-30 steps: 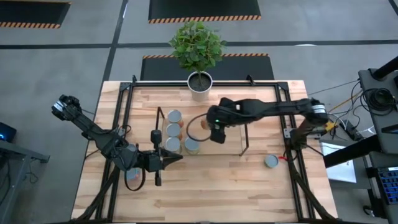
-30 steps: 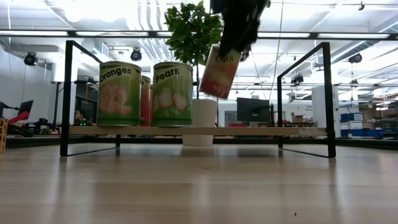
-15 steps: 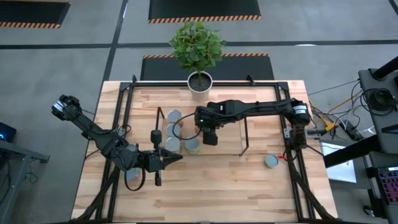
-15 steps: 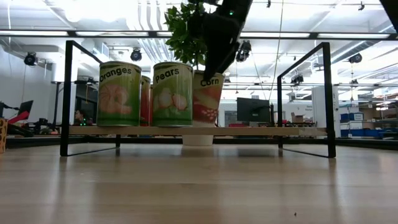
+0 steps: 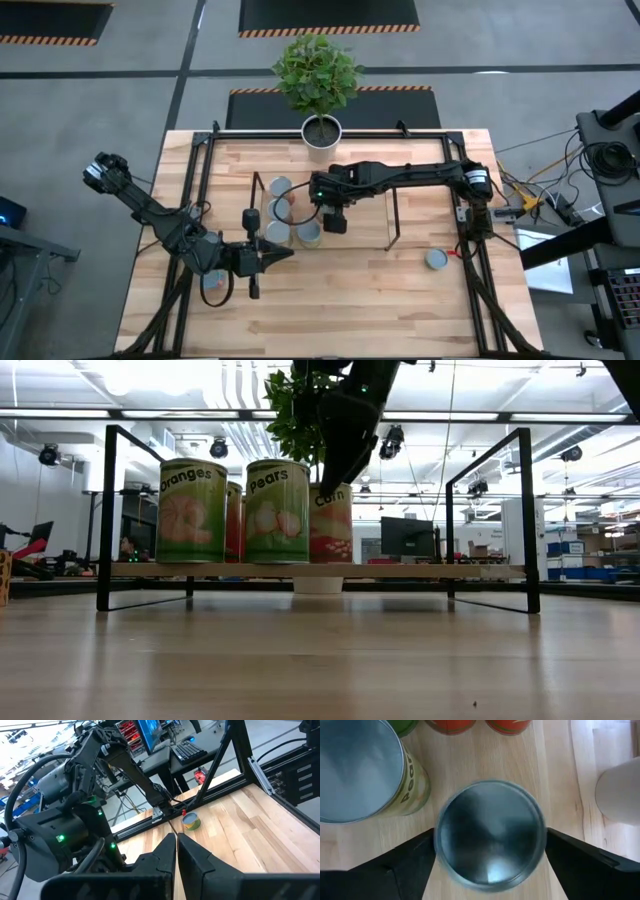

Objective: Pick and place cans onto a shelf
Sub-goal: Put the canned corn on the shelf

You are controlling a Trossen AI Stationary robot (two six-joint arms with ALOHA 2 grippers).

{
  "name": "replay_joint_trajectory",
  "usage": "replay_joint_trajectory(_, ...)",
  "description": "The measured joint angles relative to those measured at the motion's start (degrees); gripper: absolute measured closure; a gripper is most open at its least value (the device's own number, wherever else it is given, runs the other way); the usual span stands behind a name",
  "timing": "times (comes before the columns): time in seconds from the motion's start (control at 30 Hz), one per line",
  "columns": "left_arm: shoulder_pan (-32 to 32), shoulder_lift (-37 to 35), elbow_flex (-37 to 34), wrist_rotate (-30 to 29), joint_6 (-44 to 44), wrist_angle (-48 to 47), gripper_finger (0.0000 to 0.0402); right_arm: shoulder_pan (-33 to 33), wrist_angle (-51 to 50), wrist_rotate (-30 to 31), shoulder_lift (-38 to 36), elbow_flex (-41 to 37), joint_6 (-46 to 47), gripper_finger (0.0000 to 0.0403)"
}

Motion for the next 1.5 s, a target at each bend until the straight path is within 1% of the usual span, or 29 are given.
replay_joint_trajectory(0.1,0.0,0.0,0.0,0.0,0.0,0.0,0.0402,0.0,0.0,0.0,0.0,0.0,-0.2,0.0051)
replay_joint_trajectory(0.27,0.0,0.0,0.0,0.0,0.0,0.0,0.0402,0.0,-0.6,0.0,-0.4,0.3,0.0,0.0051)
replay_joint_trajectory(0.47,0.0,0.0,0.0,0.0,0.0,0.0,0.0402,0.0,-6.1,0.0,-1.2,5.9,0.1,0.0052)
replay_joint_trajectory(0.6,0.0,0.0,0.0,0.0,0.4,0.0,0.0402,0.1,-11.4,0.5,-1.6,9.5,-0.3,0.0068)
replay_joint_trajectory(0.67,0.0,0.0,0.0,0.0,0.4,0.0,0.0402,0.1,-14.0,0.5,-2.1,10.3,-0.3,0.0086)
replay_joint_trajectory(0.73,0.0,0.0,0.0,0.0,0.4,0.0,0.0402,0.0,-15.3,0.6,-2.8,9.9,-0.3,0.0114)
replay_joint_trajectory(0.9,0.0,0.0,0.0,0.0,0.5,0.0,0.0402,-0.8,-15.0,0.6,-3.4,4.9,-0.1,0.0209)
replay_joint_trajectory(1.07,0.0,0.0,0.0,0.0,0.4,0.0,0.0402,-1.8,-10.6,2.0,-3.4,-1.7,-0.5,0.0305)
replay_joint_trajectory(1.2,0.0,0.0,0.2,0.0,0.5,-0.1,0.0402,-2.9,-5.8,2.0,-3.4,-5.5,-1.4,0.0365)
replay_joint_trajectory(1.27,0.0,0.0,0.4,0.0,0.5,0.0,0.0402,-3.2,-4.4,2.0,-3.4,-6.5,-1.5,0.0386)
replay_joint_trajectory(1.3,0.0,0.0,0.4,0.0,0.5,0.0,0.0402,-3.2,-3.7,2.0,-3.4,-6.8,-1.6,0.0389)
replay_joint_trajectory(1.43,0.0,0.0,0.4,0.0,0.5,0.0,0.0402,-3.1,0.4,1.1,-3.4,-7.7,-2.1,0.0390)
replay_joint_trajectory(1.5,0.0,0.0,0.4,0.0,0.5,0.0,0.0402,-3.0,3.7,-1.1,-3.4,-8.1,-2.3,0.0390)
